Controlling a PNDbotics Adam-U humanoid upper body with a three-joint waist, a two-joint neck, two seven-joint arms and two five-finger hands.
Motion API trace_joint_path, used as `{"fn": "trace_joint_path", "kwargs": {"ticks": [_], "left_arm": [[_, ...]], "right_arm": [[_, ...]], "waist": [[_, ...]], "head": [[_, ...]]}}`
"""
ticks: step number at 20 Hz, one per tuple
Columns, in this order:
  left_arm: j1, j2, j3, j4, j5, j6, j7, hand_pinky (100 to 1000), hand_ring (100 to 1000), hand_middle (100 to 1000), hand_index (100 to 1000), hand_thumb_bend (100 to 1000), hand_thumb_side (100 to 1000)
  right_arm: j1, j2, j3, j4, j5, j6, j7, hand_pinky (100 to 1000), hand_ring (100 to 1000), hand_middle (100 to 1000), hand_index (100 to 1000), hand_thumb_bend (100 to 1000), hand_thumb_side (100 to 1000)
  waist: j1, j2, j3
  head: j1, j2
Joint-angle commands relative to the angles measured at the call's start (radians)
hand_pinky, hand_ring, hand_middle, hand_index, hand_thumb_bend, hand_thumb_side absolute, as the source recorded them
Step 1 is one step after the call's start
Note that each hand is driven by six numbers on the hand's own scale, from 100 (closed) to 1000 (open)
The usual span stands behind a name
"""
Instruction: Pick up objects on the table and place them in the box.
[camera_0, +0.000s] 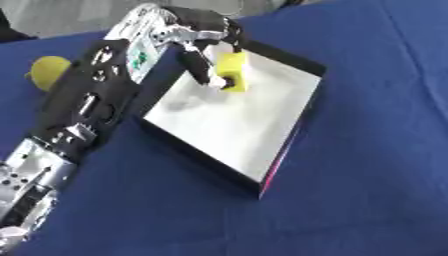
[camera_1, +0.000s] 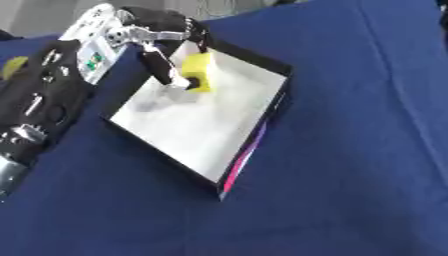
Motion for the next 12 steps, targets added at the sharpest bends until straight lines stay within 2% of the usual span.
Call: {"fn": "trace_joint_path", "kwargs": {"ticks": [1, 4, 6, 12], "left_arm": [[-0.016, 0.015, 0.016, -0.009, 0.005, -0.026, -0.035, 888, 894, 918, 938, 399, 537], [-0.013, 0.018, 0.014, -0.014, 0.012, -0.033, -0.040, 888, 892, 905, 926, 444, 525], [-0.013, 0.023, 0.018, -0.022, 0.020, -0.034, -0.039, 877, 877, 882, 913, 425, 473], [-0.021, 0.070, 0.040, -0.070, 0.090, -0.007, -0.029, 858, 850, 848, 880, 290, 389]], "right_arm": [[-0.018, -0.010, 0.001, -0.015, 0.006, -0.001, 0.006, 1000, 939, 907, 869, 100, 526], [-0.017, -0.009, 0.002, -0.013, 0.008, -0.001, 0.007, 1000, 939, 907, 869, 100, 527], [-0.016, -0.011, 0.003, -0.012, 0.009, -0.002, 0.008, 1000, 939, 907, 869, 100, 528], [-0.013, -0.017, 0.000, -0.010, 0.007, -0.005, 0.004, 1000, 939, 907, 869, 100, 530]], "waist": [[-0.011, -0.017, 0.002], [-0.013, -0.019, 0.004], [-0.015, -0.020, 0.005], [-0.018, -0.032, 0.015]], "head": [[0.004, -0.009], [0.002, -0.006], [0.001, -0.005], [-0.012, 0.003]]}}
